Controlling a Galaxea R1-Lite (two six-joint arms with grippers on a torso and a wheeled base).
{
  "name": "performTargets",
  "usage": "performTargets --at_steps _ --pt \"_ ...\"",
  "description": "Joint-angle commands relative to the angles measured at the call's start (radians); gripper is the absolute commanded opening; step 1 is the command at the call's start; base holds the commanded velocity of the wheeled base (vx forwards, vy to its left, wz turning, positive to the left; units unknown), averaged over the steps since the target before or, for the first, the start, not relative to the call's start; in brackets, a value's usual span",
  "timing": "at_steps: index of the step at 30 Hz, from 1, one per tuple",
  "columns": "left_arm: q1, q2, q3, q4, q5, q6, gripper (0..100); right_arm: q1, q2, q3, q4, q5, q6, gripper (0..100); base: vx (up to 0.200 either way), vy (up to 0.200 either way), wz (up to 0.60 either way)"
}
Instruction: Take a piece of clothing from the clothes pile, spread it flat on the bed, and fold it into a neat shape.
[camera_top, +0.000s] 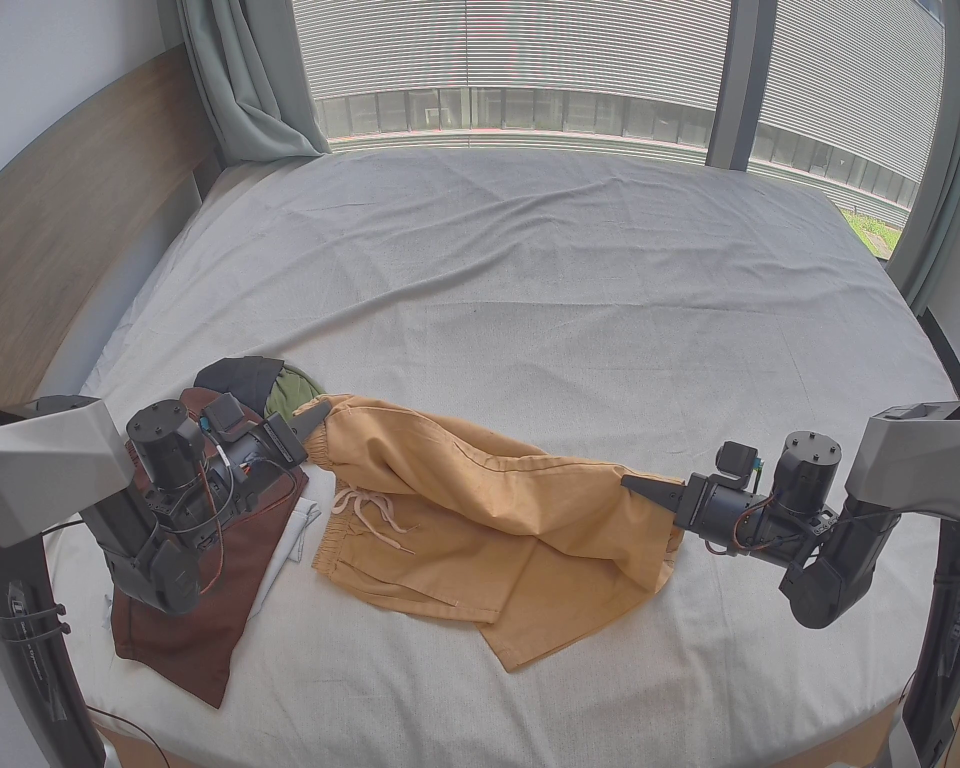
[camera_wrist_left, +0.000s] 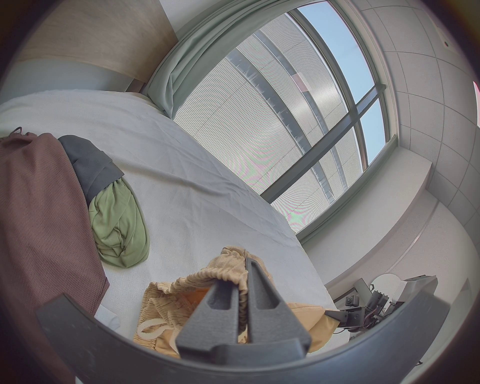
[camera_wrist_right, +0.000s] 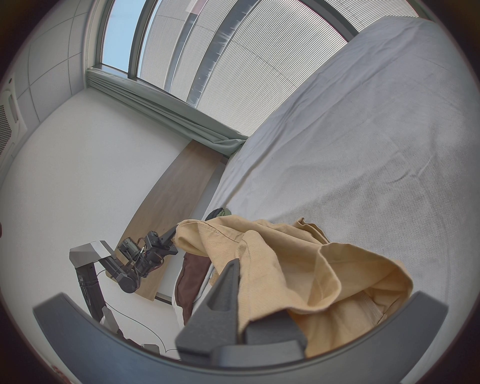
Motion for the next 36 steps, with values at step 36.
performTargets --at_steps 36 --pt "-0.064 -0.213 0.059 -0.004 -0.023 0.006 0 0.026 -0.274 0.084 0.004 0.005 0.004 0 0.000 0.000 0.00"
